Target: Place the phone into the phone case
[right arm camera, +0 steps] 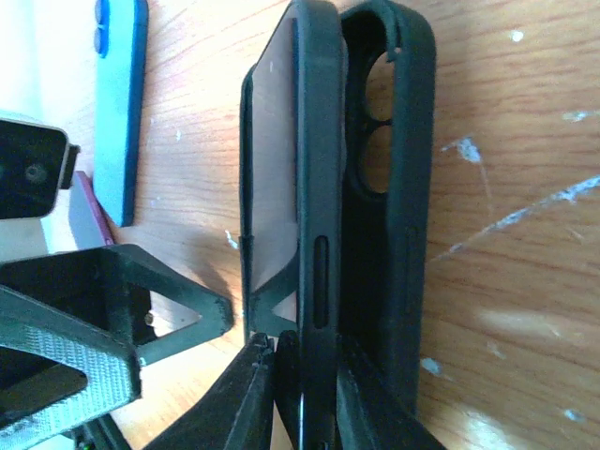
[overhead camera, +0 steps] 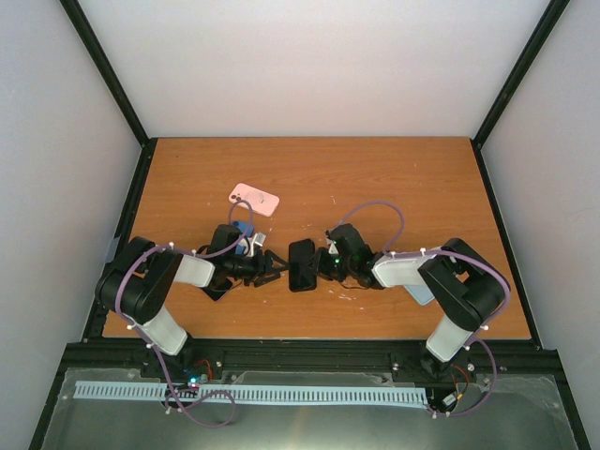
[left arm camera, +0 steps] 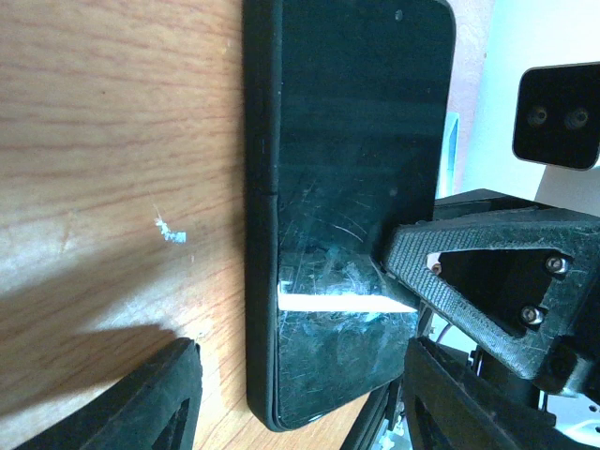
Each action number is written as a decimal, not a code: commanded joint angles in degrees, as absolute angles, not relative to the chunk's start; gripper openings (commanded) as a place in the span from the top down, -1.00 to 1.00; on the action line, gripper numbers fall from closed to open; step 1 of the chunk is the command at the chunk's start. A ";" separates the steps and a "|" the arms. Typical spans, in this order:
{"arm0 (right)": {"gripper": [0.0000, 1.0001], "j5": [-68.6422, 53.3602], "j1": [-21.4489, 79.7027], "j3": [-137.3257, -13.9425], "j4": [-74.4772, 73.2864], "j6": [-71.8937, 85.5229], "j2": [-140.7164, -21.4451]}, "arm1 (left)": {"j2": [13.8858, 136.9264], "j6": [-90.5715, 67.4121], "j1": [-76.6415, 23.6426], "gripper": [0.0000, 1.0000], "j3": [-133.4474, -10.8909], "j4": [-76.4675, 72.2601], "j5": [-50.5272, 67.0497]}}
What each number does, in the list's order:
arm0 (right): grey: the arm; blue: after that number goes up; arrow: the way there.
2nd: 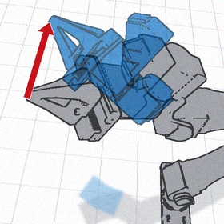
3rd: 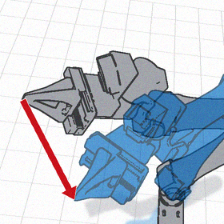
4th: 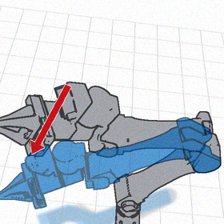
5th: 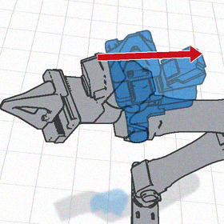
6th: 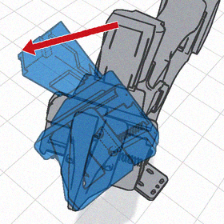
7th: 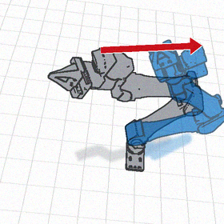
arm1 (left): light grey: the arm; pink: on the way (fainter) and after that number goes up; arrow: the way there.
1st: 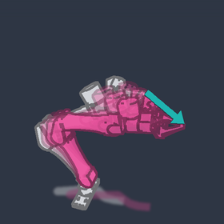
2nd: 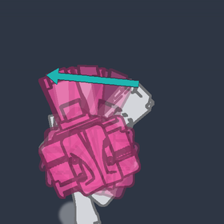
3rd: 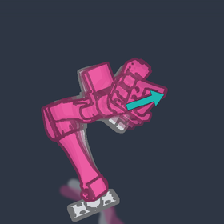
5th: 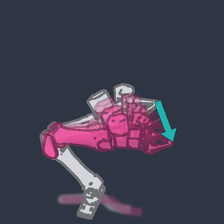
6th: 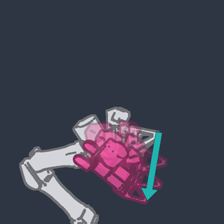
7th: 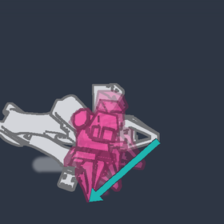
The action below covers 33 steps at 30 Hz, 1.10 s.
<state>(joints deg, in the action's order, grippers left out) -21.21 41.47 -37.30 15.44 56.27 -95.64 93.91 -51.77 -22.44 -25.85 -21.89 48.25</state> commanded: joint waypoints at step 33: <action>-0.19 -16.63 43.15 -36.26 9.66 55.41 -92.77 | 95.57 -52.69 -23.35 -0.04 -27.61 -20.58 46.58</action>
